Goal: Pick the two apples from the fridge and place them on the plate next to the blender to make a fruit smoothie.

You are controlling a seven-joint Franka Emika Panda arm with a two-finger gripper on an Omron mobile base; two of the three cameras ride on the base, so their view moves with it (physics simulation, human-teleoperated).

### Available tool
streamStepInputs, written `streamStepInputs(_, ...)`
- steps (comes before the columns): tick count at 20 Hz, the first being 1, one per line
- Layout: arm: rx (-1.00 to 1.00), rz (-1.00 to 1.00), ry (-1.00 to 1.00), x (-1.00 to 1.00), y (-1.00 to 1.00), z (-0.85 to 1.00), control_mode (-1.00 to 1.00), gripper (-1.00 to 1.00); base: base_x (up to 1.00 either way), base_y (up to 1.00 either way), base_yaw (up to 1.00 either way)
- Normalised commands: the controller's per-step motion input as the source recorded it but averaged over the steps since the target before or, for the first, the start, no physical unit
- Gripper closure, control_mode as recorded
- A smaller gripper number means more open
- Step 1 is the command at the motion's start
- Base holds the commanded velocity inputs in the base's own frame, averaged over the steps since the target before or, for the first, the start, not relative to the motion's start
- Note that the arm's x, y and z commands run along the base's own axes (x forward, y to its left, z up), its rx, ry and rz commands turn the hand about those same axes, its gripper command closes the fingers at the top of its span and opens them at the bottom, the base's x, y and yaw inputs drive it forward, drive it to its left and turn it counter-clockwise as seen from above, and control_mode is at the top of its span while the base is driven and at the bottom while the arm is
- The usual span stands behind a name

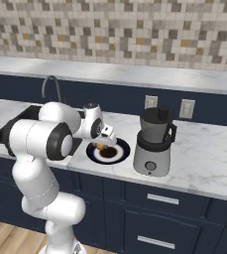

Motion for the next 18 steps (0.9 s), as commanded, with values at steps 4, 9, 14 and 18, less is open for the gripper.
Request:
streamStepInputs(4, 0.0, 0.0, -0.01, -0.01, 0.01, 0.05, -1.0, -1.0, 0.0, 0.0, 0.0)
streamStepInputs(9, 0.0, 0.0, -0.13, -0.66, 0.12, 0.65, -1.0, -1.0, 0.0, 0.0, 0.0)
streamStepInputs(14, 0.0, 0.01, -0.04, -1.0, 0.28, 0.77, -1.0, -1.0, 0.0, 0.0, 0.0)
streamStepInputs(18, 0.0, 0.0, 0.0, -1.0, 0.21, 0.79, -1.0, -1.0, 0.0, 0.0, 0.0)
